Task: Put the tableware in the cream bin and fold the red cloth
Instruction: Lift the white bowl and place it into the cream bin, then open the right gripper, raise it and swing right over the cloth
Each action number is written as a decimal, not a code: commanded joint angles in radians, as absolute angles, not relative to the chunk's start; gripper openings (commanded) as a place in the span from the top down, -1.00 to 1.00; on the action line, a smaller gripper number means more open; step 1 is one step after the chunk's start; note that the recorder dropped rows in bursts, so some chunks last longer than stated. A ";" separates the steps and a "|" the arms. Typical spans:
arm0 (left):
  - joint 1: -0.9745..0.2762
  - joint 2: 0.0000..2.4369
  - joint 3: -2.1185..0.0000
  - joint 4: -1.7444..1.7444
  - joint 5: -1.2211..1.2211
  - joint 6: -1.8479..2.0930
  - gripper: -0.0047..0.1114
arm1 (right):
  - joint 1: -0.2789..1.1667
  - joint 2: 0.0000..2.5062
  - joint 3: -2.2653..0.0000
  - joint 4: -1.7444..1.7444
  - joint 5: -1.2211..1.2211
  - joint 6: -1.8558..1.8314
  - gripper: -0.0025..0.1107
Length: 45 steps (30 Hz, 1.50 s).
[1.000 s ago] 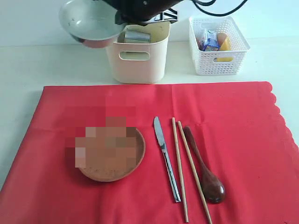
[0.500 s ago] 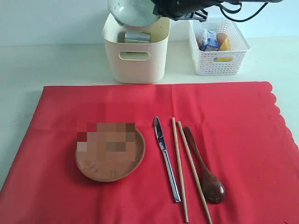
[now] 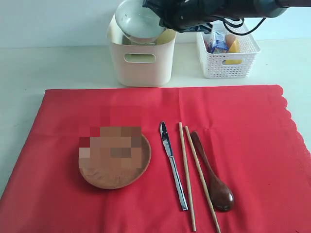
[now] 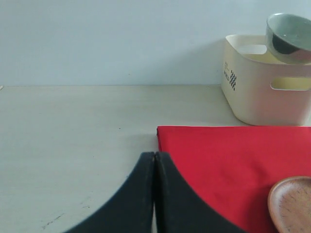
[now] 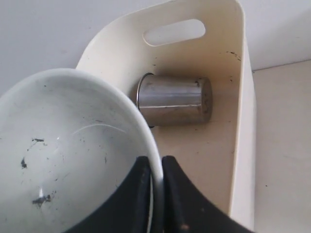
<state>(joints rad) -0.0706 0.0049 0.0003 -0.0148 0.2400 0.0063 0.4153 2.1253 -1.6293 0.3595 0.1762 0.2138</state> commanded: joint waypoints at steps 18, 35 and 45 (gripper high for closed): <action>-0.069 0.000 0.000 -0.014 0.238 0.007 0.91 | 0.412 2.119 -1.633 0.359 0.134 0.204 0.12; -0.069 0.000 0.000 -0.014 0.238 0.007 0.91 | 0.412 2.119 -1.633 0.359 0.140 0.202 0.12; -0.069 0.000 0.000 -0.014 0.238 0.007 0.91 | 0.412 2.081 -1.633 0.295 0.213 0.202 0.13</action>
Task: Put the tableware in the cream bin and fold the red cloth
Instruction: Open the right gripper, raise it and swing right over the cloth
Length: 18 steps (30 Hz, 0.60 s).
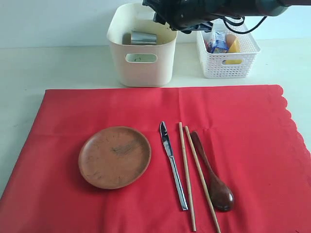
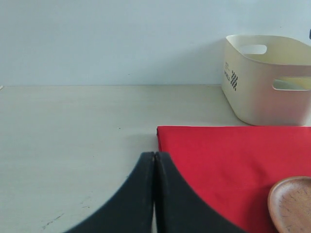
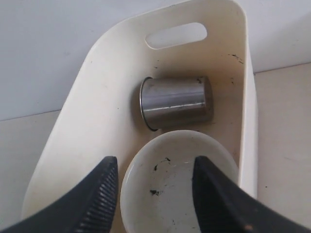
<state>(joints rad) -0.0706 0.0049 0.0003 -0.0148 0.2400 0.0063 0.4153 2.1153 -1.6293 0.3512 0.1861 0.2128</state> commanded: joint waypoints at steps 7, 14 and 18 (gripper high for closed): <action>-0.069 0.000 0.000 -0.014 0.238 0.007 0.91 | 0.412 2.012 -1.633 0.210 0.342 0.202 0.45; -0.069 0.000 0.000 -0.014 0.238 0.007 0.91 | 0.412 1.948 -1.633 0.176 0.447 0.202 0.92; -0.069 0.000 0.000 -0.014 0.238 0.007 0.91 | 0.412 1.908 -1.631 0.155 0.499 0.202 0.96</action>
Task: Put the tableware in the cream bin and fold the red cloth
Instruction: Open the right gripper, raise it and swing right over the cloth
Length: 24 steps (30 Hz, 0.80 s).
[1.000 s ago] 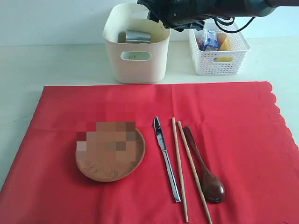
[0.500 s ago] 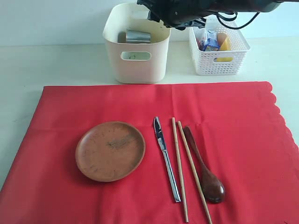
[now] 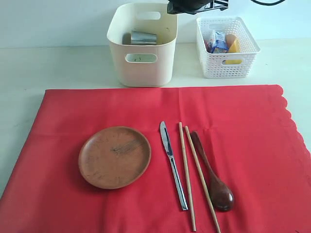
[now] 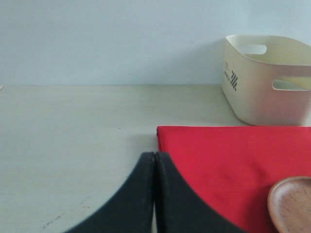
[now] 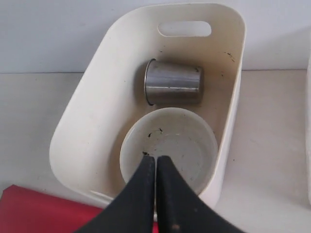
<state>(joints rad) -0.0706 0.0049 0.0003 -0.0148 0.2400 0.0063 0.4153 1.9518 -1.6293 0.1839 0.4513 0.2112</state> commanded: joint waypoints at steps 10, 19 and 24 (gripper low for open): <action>-0.069 0.000 0.000 -0.014 0.238 0.007 0.91 | 0.413 1.850 -1.627 0.139 0.607 0.205 0.96; -0.069 0.000 0.000 -0.014 0.238 0.007 0.91 | 0.413 1.719 -1.367 0.139 0.490 0.208 0.96; -0.069 0.000 0.000 -0.014 0.238 0.007 0.91 | 0.413 1.589 -1.135 0.139 0.389 0.210 0.96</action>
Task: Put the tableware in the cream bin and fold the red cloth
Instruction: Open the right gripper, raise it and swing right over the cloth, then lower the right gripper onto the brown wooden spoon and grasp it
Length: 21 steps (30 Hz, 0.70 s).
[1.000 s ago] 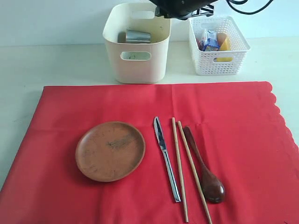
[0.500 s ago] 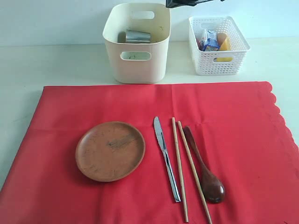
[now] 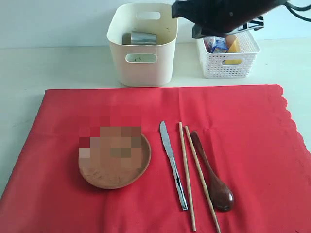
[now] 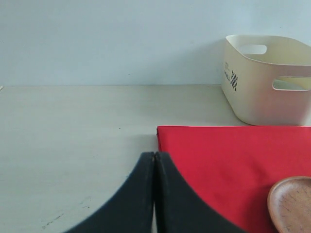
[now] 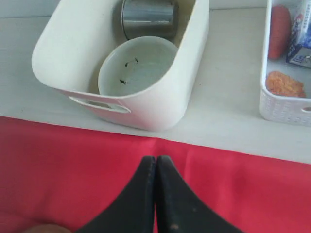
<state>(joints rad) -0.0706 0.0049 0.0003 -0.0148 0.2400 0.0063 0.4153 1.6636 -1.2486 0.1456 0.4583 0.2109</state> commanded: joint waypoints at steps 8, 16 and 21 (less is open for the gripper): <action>-0.069 0.000 0.000 -0.014 0.238 0.009 0.91 | 0.413 1.411 -0.923 0.156 0.342 0.210 0.96; -0.069 0.000 0.000 -0.014 0.238 0.011 0.91 | 0.479 1.249 -0.759 0.156 0.334 0.202 0.96; -0.069 0.000 0.000 -0.014 0.238 0.011 0.91 | 0.584 1.221 -0.700 0.156 0.336 0.202 0.96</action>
<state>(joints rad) -0.0706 0.0049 0.0003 -0.0148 0.2400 0.0082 0.5339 1.2349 -0.7267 0.1579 0.3486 0.2109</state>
